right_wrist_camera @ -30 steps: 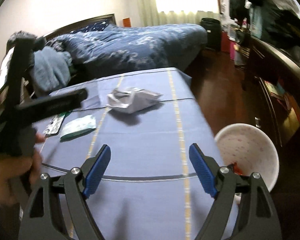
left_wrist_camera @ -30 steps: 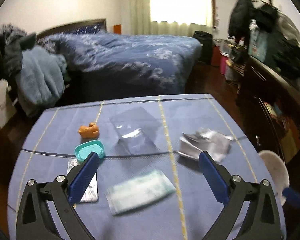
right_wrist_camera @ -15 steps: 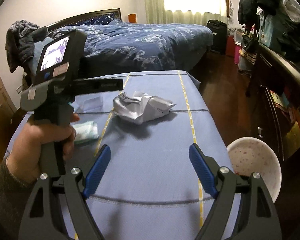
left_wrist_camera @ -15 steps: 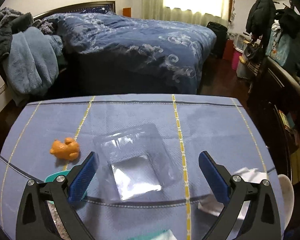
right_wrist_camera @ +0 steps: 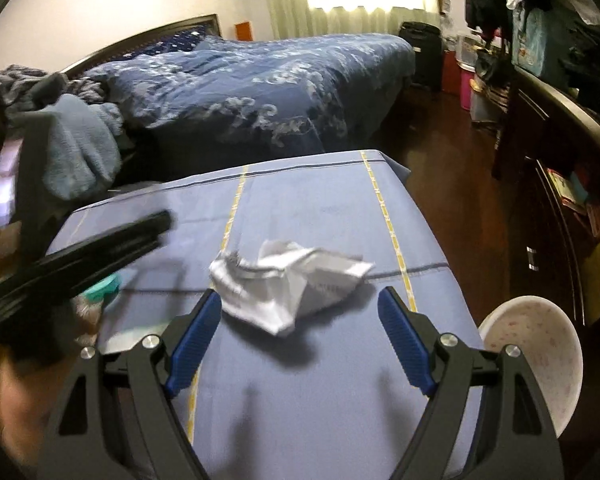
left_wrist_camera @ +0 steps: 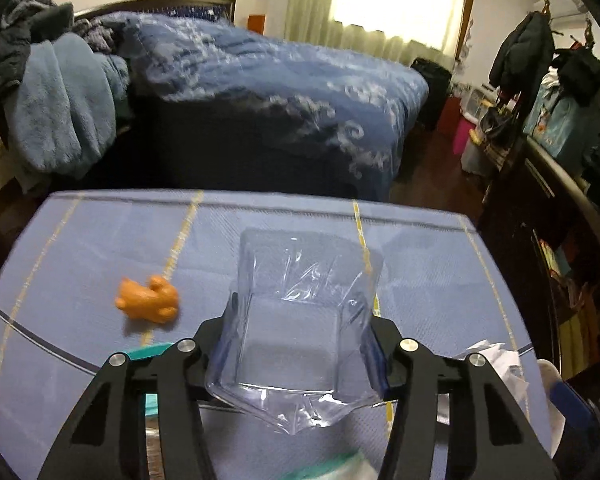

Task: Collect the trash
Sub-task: 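Grasp the clear plastic box with the left gripper while the right grasps crumpled white paper, then carry box and paper over the wastebasket and open both grippers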

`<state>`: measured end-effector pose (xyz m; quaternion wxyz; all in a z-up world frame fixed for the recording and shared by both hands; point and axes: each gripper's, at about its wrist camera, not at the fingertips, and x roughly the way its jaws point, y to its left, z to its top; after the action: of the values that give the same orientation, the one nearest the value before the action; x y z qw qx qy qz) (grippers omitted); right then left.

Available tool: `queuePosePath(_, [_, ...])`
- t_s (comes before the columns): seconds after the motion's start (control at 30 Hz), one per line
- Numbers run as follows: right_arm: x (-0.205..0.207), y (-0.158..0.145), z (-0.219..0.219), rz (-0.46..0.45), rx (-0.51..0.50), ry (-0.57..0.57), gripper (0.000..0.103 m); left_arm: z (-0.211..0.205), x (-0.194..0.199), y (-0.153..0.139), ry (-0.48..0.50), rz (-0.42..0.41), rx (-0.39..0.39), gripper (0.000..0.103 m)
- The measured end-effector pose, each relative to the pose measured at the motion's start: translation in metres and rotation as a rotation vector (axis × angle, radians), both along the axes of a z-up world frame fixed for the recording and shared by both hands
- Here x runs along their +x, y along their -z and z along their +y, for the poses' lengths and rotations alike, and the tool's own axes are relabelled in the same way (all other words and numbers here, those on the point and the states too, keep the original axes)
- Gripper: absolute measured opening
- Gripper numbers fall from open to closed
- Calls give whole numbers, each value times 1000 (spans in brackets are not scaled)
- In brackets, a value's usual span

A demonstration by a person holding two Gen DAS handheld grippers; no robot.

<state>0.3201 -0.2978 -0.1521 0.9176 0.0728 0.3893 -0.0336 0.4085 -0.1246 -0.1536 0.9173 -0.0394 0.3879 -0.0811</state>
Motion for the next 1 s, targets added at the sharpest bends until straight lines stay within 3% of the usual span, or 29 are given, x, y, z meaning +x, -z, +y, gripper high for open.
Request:
queuePosePath(0.07, [12, 6, 0, 23, -4, 24, 81, 7, -6, -8, -2, -24, -3, 54])
queuePosePath(0.13, [23, 13, 0, 52, -11, 52, 72, 14, -13, -15, -1, -44, -7, 55])
queuePosePath(0.17, [26, 15, 1, 57, -11, 49, 53, 16, -14, -17, -2, -50, -6, 55])
queuePosePath(0.27, [27, 16, 6, 57, -67, 70, 16, 24, -19, -22, -5, -72, 6, 56])
queuePosePath(1.0, [-16, 10, 6, 34, 0, 20, 14, 38, -53, -27, -27, -70, 10, 57])
